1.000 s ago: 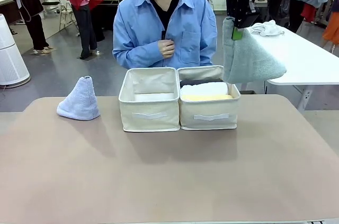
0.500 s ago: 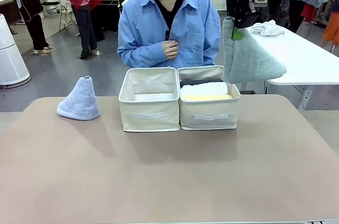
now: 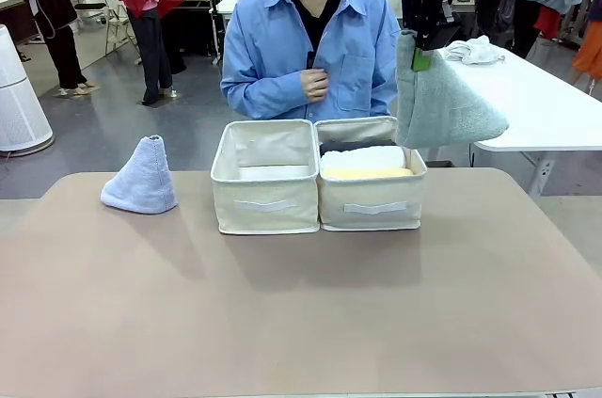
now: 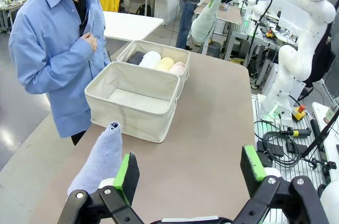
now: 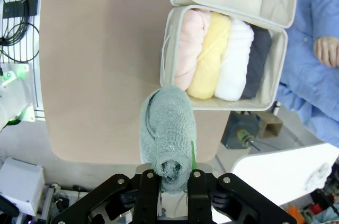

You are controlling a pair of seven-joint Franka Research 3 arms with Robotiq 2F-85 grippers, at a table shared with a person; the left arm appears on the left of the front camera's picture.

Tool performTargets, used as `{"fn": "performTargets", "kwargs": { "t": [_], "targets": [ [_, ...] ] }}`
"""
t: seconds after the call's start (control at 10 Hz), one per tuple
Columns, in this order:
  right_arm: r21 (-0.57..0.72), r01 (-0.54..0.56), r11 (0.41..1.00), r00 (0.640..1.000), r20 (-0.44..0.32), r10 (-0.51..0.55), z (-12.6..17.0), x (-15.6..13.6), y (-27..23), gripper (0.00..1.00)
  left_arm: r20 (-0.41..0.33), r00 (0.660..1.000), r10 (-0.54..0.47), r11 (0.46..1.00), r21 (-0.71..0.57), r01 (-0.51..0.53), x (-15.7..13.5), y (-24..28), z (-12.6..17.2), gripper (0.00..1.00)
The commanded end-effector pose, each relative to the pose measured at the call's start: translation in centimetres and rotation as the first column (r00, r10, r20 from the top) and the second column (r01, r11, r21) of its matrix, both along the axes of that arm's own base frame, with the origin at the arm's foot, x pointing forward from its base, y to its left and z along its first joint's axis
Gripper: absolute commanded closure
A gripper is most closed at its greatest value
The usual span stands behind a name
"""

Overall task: Sort the towels based on their folding style.
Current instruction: Pick up one triangle-folded towel and place it in the left Fabric basket.

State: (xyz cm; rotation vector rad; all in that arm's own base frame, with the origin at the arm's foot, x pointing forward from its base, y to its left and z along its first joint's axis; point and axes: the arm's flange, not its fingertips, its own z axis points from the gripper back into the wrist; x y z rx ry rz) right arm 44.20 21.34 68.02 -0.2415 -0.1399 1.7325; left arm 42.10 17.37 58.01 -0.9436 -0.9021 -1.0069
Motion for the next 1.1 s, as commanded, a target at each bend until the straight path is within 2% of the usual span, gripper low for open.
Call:
{"fn": "performTargets", "kwargs": {
  "t": [0.0,0.6,0.7,1.0],
  "targets": [
    [-0.010,-0.001,1.000,1.000,0.005,0.001,0.0,0.0,0.0,0.82,0.021,1.000,0.002,1.000,-0.017,-0.001,-0.2,0.0,0.1,0.00],
    [0.000,0.000,1.000,1.000,0.000,0.000,0.0,0.0,0.0,0.82,0.021,1.000,0.002,1.000,-0.017,-0.001,-0.2,0.0,0.1,0.00],
    [0.036,-0.045,0.998,0.999,0.023,0.044,0.3,0.8,0.9,0.82,0.021,1.000,0.002,1.000,-0.017,-0.001,-0.2,0.0,0.1,0.00],
    [0.228,-0.084,0.970,0.995,0.077,0.068,0.7,2.8,2.6,0.82,0.021,1.000,0.002,1.000,-0.017,-0.001,-0.2,0.0,0.1,0.00]
  ]
}}
